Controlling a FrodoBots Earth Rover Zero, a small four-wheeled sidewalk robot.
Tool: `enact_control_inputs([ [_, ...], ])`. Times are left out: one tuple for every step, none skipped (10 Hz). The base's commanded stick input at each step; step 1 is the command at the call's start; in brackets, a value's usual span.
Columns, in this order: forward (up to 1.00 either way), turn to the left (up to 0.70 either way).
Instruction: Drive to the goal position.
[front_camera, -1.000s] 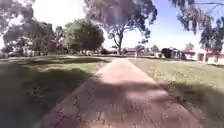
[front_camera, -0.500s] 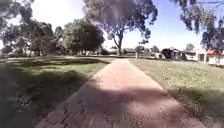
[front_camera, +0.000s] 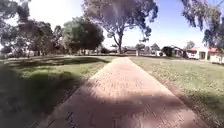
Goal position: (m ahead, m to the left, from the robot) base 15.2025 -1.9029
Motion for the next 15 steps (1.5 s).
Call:
enact_control_inputs([
  [0.68,0.0],
  [0.68,0.0],
  [0.68,0.0],
  [0.68,0.0],
  [0.68,0.0],
  [0.68,0.0],
  [0.68,0.0],
  [0.68,0.0],
  [0.68,0.0],
  [0.68,0.0],
  [0.68,0.0],
  [0.68,0.0],
  [0.68,0.0],
  [0.68,0.0],
  [0.49,0.0],
])
